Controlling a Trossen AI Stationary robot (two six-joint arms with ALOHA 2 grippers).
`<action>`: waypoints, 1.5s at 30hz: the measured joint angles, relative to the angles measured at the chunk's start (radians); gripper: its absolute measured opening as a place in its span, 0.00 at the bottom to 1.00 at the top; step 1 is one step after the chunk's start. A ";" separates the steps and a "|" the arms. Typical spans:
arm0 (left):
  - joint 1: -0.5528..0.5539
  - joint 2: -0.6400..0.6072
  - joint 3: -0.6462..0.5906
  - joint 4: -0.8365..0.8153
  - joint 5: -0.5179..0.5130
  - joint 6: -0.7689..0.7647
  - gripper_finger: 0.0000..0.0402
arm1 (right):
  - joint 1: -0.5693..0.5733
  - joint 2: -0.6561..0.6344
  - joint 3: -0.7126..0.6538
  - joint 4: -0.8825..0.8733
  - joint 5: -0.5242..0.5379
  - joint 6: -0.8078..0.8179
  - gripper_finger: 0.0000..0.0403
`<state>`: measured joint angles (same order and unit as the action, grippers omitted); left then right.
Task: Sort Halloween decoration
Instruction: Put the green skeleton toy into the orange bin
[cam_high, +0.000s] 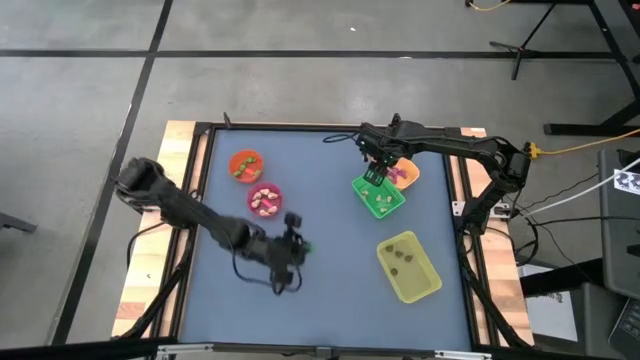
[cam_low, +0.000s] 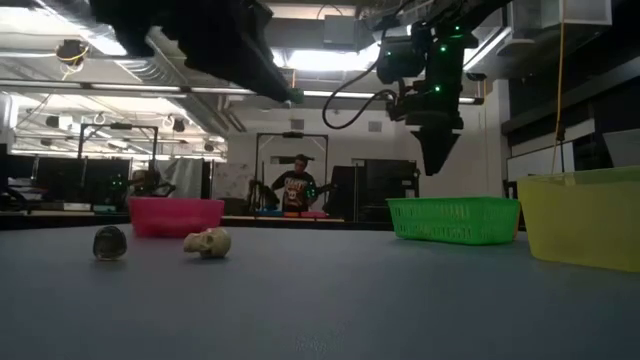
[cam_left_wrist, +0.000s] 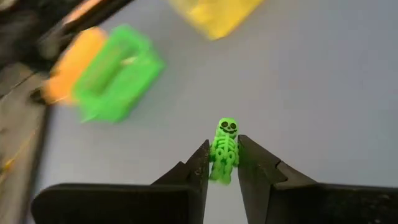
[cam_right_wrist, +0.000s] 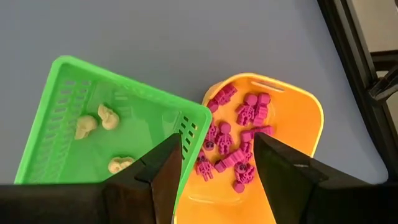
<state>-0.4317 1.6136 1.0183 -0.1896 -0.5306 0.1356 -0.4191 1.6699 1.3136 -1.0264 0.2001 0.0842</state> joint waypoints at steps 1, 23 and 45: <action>0.025 -0.028 0.000 -0.036 -0.011 0.006 0.13 | 0.000 0.000 0.000 0.006 0.000 0.000 0.49; 0.724 -0.274 0.000 -0.730 0.001 -0.024 0.13 | 0.013 0.000 0.000 0.331 -0.232 0.001 0.49; 0.957 -0.272 -0.165 -0.669 0.077 -0.076 0.24 | 0.369 0.081 0.000 0.745 -0.169 -0.014 0.49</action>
<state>0.5257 1.3415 0.8537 -0.8583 -0.4535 0.0593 -0.0502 1.7506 1.3134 -0.2811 0.0308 0.0698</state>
